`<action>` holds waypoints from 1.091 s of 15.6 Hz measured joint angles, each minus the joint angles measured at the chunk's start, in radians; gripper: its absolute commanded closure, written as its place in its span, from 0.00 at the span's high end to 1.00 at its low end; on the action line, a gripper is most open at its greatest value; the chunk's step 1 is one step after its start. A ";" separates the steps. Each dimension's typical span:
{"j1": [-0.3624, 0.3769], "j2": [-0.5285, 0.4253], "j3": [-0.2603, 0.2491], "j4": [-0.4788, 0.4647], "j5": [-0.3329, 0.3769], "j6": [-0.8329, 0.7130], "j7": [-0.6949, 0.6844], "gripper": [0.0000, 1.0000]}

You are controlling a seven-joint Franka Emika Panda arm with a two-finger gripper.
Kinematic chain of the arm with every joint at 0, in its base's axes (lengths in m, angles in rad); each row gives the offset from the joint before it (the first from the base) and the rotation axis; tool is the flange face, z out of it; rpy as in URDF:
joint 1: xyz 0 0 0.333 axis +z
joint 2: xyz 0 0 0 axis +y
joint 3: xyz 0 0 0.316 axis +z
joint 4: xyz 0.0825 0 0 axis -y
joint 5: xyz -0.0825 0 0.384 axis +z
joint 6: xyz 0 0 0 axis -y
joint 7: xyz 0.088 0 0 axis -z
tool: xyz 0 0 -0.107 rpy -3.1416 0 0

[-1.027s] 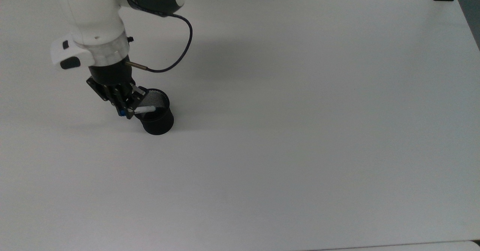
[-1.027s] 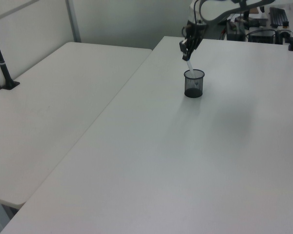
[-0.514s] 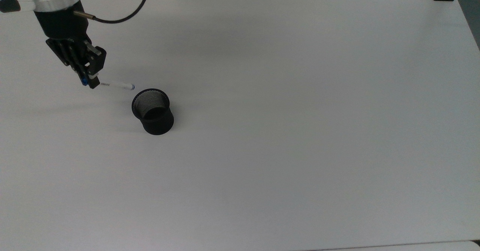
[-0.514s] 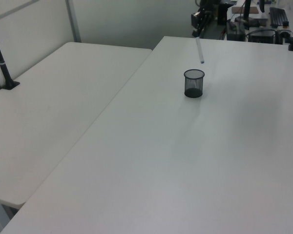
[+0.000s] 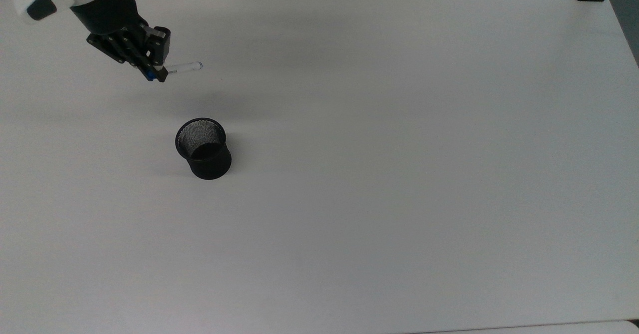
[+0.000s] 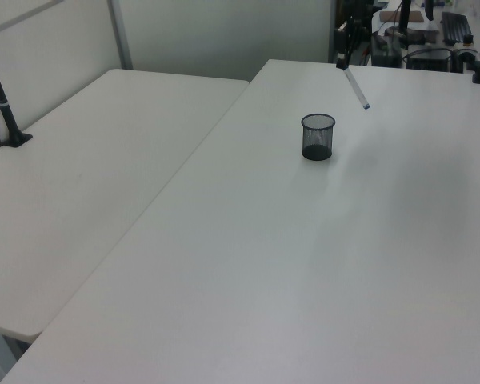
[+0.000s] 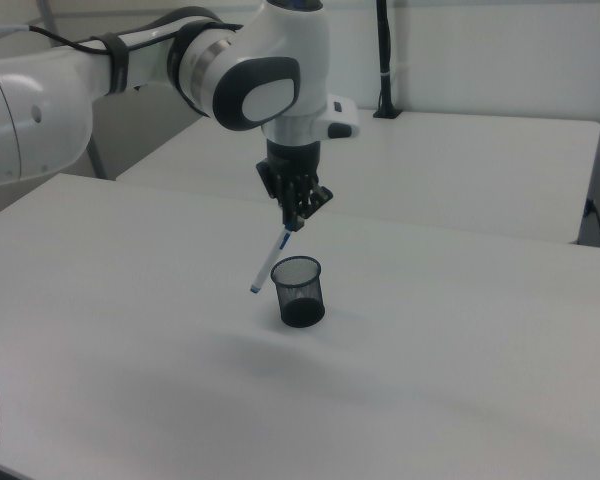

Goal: Remove the marker
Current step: 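Carry the held marker beside the cup and lower it toward the table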

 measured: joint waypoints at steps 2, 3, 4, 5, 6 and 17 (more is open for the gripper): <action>0.035 0.003 0.006 -0.001 -0.033 -0.027 -0.018 0.03; 0.074 0.008 0.009 -0.002 -0.062 -0.056 -0.019 0.03; 0.102 0.013 0.012 -0.003 -0.075 -0.076 -0.019 0.03; 0.155 0.026 0.015 -0.005 -0.096 -0.111 -0.019 0.03; 0.195 0.038 0.016 -0.006 -0.108 -0.128 -0.018 0.04; 0.423 0.165 0.016 -0.037 -0.161 -0.102 0.093 0.12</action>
